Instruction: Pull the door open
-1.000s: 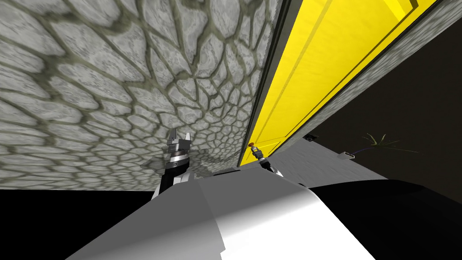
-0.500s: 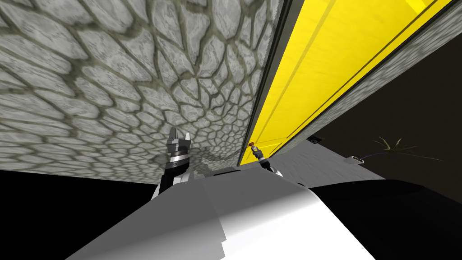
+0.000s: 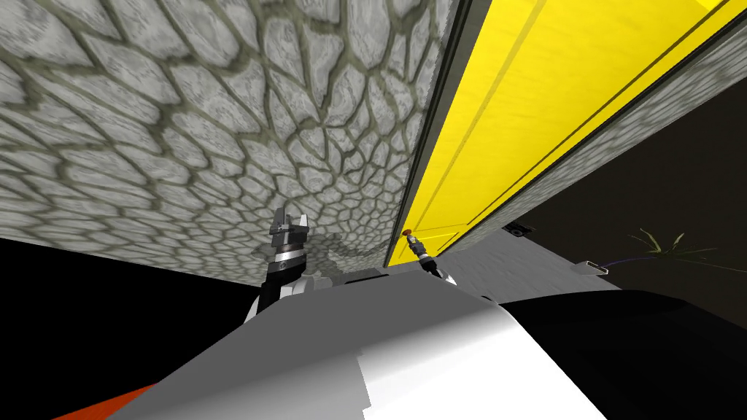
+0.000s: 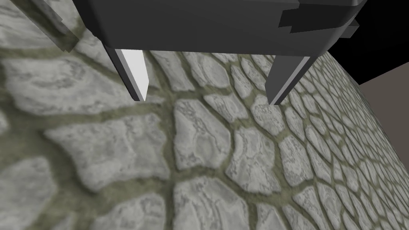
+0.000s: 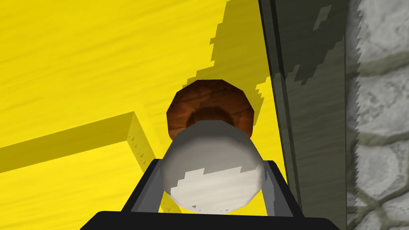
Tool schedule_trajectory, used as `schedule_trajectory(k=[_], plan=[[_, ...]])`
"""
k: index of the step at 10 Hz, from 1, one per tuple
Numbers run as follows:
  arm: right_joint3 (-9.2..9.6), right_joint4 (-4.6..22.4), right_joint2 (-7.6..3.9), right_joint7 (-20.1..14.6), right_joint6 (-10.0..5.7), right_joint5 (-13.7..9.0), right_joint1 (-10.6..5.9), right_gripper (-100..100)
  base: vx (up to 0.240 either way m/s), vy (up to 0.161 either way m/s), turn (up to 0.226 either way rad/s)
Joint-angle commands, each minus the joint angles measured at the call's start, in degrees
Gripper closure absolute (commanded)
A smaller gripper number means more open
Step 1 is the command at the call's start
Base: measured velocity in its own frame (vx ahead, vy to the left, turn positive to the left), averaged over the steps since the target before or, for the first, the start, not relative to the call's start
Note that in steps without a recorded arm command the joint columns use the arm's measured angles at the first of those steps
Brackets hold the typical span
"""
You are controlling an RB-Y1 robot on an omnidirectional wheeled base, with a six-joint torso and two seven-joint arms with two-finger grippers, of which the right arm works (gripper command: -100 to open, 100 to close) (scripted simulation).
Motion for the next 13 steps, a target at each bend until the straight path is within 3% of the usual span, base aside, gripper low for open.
schedule_trajectory(k=[1, 13], plan=[[0.21, -0.06, 0.2, -2.7, 0.25, -0.78, 0.16, 100, -0.06, -0.036, 0.11], [1.06, -1.12, 0.73, -19.06, 1.99, -5.97, 0.24, 100, -0.045, -0.029, 0.075]])
